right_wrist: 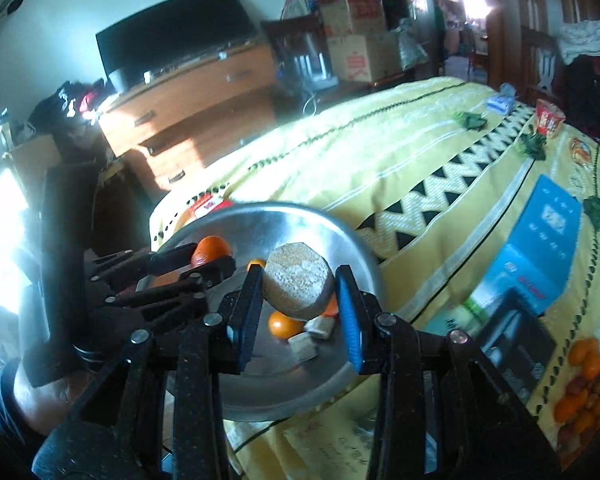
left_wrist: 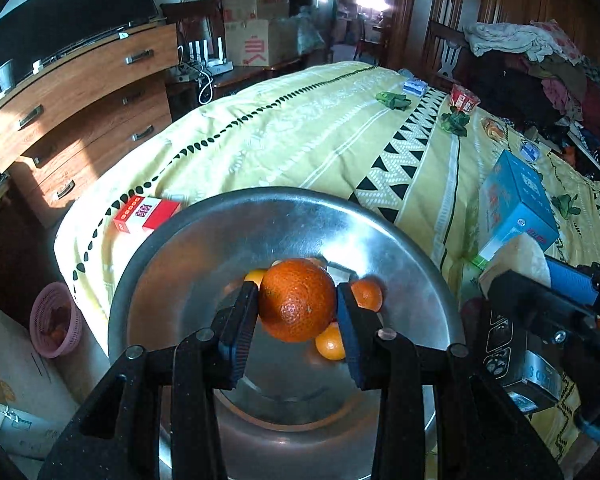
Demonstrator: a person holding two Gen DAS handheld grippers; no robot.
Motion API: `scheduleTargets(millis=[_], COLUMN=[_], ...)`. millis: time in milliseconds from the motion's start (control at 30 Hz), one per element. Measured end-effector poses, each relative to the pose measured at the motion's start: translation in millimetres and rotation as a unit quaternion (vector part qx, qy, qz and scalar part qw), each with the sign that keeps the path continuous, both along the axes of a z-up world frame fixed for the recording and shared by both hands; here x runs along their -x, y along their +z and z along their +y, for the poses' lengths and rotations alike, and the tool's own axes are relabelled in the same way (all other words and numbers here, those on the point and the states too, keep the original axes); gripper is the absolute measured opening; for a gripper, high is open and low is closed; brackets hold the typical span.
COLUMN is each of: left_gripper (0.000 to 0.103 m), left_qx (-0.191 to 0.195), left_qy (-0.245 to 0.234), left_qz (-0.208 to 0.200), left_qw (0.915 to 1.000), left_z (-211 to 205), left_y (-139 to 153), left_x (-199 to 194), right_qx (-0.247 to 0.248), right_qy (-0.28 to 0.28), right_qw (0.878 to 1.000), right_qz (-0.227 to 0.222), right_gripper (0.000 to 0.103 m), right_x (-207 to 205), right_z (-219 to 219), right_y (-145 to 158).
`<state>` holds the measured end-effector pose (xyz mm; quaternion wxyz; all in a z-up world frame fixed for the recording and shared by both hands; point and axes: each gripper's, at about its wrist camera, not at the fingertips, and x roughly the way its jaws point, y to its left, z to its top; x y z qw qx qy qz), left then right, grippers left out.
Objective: Organize fruits
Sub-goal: 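Carry both items over the steel bowl and open both tools to drop them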
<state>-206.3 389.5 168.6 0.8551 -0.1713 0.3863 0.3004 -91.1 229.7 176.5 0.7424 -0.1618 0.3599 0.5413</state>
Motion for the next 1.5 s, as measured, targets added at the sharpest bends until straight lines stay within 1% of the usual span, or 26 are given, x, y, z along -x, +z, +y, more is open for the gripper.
scheduleTargets(millis=[100, 200, 433, 767, 1000, 1067, 1100, 1133, 1167, 1200, 1267, 1367, 1500], left_gripper=[0.040, 0.040, 0.040, 0.041, 0.041, 0.044, 0.046, 0.051, 0.053, 0.054, 0.056, 0.056, 0.057], left_qx=[0.013, 0.022, 0.036, 0.050, 0.053, 0.050, 0.049, 0.048, 0.046, 0.046, 0.044, 0.039, 0.033], left_qy=[-0.001, -0.002, 0.000, 0.001, 0.003, 0.004, 0.005, 0.006, 0.007, 0.010, 0.012, 0.014, 0.016], left_qz=[0.011, 0.017, 0.025, 0.035, 0.041, 0.042, 0.042, 0.041, 0.042, 0.042, 0.043, 0.047, 0.051], left_qw=[0.9999, 0.9996, 0.9990, 0.9981, 0.9977, 0.9979, 0.9979, 0.9980, 0.9980, 0.9980, 0.9980, 0.9980, 0.9980], left_z=[5, 9, 16, 22, 24, 24, 24, 24, 24, 24, 25, 25, 24], left_y=[-11, -18, -29, -43, -47, -47, -46, -46, -45, -44, -44, -44, -43], left_x=[0, 0, 0, 3, 1, 1, 2, 2, 2, 2, 3, 3, 3], right_qx=[0.019, 0.035, 0.066, 0.082, 0.087, 0.090, 0.089, 0.089, 0.089, 0.089, 0.085, 0.075, 0.048], right_qy=[-0.005, -0.009, -0.011, -0.009, -0.010, -0.012, -0.011, -0.010, -0.010, -0.010, -0.011, -0.011, -0.009], right_qw=[1.000, 0.999, 0.997, 0.996, 0.995, 0.995, 0.995, 0.995, 0.995, 0.995, 0.996, 0.996, 0.999], right_qz=[0.010, 0.018, 0.027, 0.036, 0.039, 0.042, 0.044, 0.044, 0.042, 0.041, 0.038, 0.035, 0.024], right_gripper=[0.037, 0.037, 0.037, 0.037, 0.037, 0.037, 0.039, 0.041, 0.049, 0.062, 0.065, 0.065, 0.066], right_x=[6, 7, 14, 16, 16, 15, 15, 15, 16, 16, 16, 17, 22], right_z=[12, 15, 28, 37, 40, 40, 40, 40, 40, 40, 39, 36, 27], right_y=[-6, -13, -28, -42, -45, -46, -46, -46, -46, -46, -44, -39, -23])
